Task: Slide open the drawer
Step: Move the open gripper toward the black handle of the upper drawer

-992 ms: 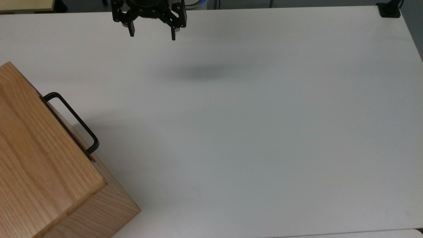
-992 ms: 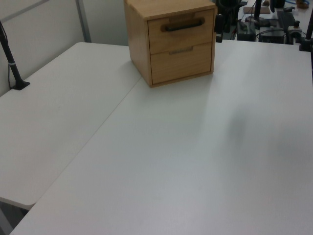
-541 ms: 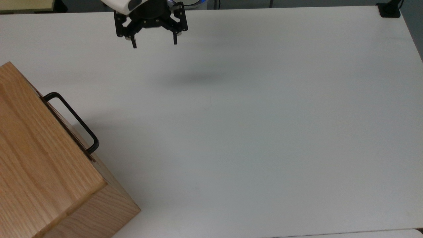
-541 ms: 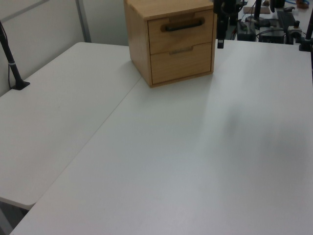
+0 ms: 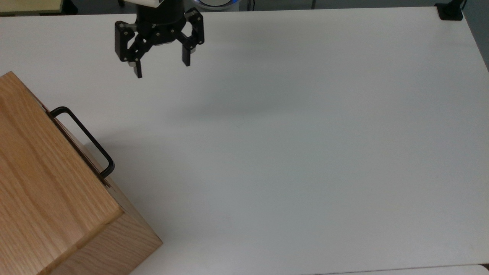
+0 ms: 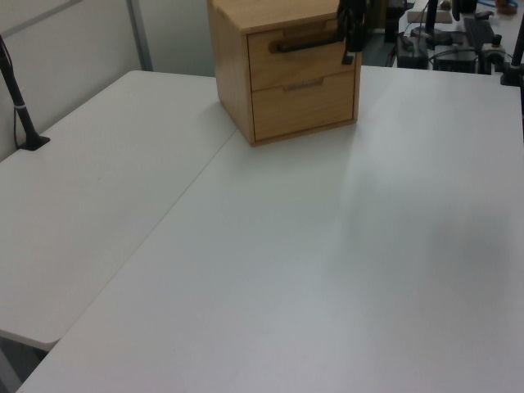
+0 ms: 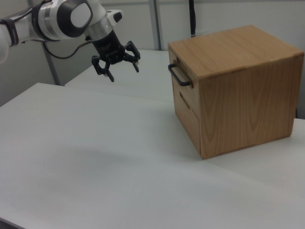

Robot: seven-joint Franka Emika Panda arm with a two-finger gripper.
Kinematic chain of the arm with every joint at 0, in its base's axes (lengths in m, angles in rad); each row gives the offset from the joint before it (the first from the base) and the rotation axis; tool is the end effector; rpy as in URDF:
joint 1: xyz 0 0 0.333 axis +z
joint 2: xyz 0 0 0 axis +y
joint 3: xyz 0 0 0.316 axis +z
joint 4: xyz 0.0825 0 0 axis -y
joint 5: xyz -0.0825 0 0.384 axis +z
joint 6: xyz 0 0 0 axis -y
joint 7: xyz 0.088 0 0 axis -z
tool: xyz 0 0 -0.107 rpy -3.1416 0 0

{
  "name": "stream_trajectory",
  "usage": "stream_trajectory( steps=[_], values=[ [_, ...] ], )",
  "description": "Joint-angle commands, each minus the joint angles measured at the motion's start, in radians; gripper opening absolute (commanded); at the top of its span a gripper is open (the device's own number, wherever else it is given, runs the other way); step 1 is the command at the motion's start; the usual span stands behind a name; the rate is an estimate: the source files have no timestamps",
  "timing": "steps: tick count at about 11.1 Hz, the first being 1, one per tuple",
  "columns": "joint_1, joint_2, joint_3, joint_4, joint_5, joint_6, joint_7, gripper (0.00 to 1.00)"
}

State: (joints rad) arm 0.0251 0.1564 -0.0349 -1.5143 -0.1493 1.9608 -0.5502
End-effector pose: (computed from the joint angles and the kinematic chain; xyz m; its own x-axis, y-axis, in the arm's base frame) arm 0.6359 -0.0143 0.5996 0.8139 0.5585 0.1599 0.5058 -0.8166 0.2780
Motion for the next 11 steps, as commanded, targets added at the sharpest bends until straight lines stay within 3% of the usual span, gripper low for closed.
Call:
stream_trajectory(
  steps=[1, 4, 11],
  values=[
    [-0.001, 0.028, 0.007, 0.008, -0.160, 0.088, -0.077, 1.00],
    [-0.002, 0.087, 0.009, 0.008, -0.298, 0.222, -0.065, 1.00],
    [-0.011, 0.143, -0.003, 0.008, -0.479, 0.375, -0.015, 0.87]
  ],
)
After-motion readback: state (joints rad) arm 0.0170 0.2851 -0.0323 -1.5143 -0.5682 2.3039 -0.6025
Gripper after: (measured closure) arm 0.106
